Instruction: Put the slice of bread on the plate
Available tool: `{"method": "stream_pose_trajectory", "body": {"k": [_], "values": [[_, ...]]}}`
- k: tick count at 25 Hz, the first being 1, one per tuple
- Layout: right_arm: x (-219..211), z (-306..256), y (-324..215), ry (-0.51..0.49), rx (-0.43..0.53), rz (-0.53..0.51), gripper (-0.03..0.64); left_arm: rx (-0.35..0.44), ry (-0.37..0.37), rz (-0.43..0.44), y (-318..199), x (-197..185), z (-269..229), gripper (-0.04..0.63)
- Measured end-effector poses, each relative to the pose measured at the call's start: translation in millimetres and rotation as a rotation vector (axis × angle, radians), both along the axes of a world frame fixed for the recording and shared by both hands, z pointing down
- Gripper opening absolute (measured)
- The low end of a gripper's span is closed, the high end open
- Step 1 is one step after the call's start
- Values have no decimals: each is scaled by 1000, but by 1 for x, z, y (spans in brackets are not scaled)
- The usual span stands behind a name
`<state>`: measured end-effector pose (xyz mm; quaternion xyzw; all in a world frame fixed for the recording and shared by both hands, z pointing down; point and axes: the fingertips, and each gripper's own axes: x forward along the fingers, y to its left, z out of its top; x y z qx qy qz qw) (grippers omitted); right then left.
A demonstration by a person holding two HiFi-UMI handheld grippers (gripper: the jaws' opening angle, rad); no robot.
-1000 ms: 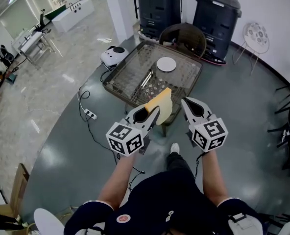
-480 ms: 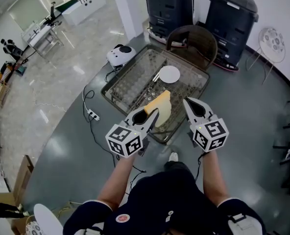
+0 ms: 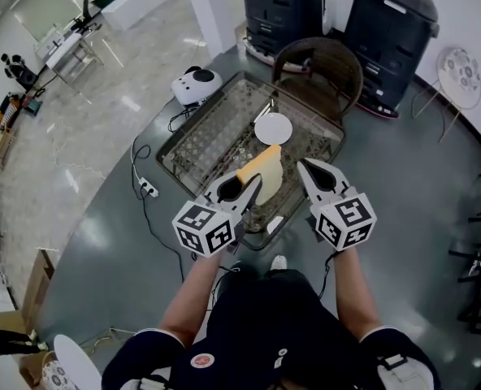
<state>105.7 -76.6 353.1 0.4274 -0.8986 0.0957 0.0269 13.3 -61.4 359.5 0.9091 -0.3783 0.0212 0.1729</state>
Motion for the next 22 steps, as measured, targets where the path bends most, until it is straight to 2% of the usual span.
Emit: {"method": "stream_pose_trajectory", "body": {"k": [7, 22], "values": [[-4, -6, -30, -10, 14, 4, 6, 17, -3, 10, -32, 3, -7, 92], [-15, 7, -91, 27, -20, 110, 7, 1, 34, 103, -107, -6, 1, 92]]}}
